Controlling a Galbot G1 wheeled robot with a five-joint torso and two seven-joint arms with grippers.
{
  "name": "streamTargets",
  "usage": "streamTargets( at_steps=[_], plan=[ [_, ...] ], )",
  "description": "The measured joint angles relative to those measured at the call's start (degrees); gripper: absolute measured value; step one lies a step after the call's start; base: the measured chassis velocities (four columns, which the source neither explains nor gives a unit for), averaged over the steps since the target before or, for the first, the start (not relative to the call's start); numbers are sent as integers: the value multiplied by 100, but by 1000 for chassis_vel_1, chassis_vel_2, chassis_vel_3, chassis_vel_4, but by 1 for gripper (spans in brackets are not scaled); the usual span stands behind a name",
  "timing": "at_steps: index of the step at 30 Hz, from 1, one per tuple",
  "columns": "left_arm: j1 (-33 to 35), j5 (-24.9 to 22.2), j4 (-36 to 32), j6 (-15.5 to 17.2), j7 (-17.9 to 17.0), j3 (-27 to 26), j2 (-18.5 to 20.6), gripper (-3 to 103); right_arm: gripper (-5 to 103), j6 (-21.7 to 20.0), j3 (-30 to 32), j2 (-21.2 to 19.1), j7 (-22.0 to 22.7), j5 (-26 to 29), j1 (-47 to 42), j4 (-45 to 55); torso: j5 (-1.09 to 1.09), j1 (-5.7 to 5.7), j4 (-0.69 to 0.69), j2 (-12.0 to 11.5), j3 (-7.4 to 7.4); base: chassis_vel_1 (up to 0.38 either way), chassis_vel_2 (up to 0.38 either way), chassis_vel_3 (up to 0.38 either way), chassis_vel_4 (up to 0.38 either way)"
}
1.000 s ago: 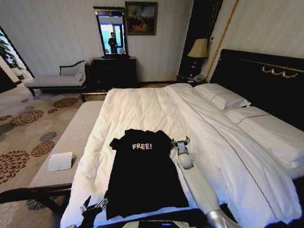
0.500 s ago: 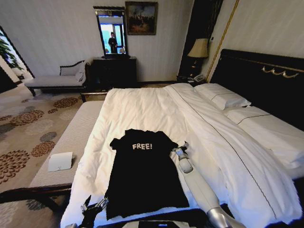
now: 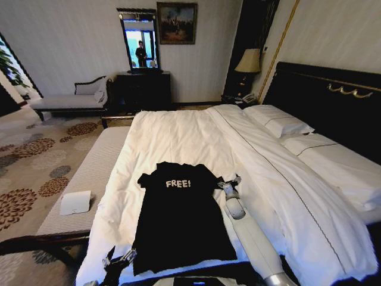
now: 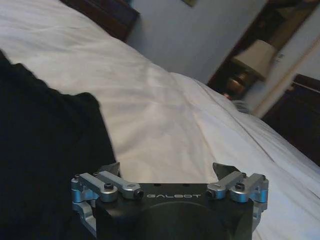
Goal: Fold the clothes on the bed.
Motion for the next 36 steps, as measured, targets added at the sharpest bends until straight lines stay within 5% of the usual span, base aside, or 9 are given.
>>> streamTargets(
  at_steps=[36],
  plan=[
    [38,-106,-53,-48,33,-97,-35,100,100,-74,-839,-190,-373,-301,975,-1557,0,0,0,0,0,0,0,0,0]
  ],
)
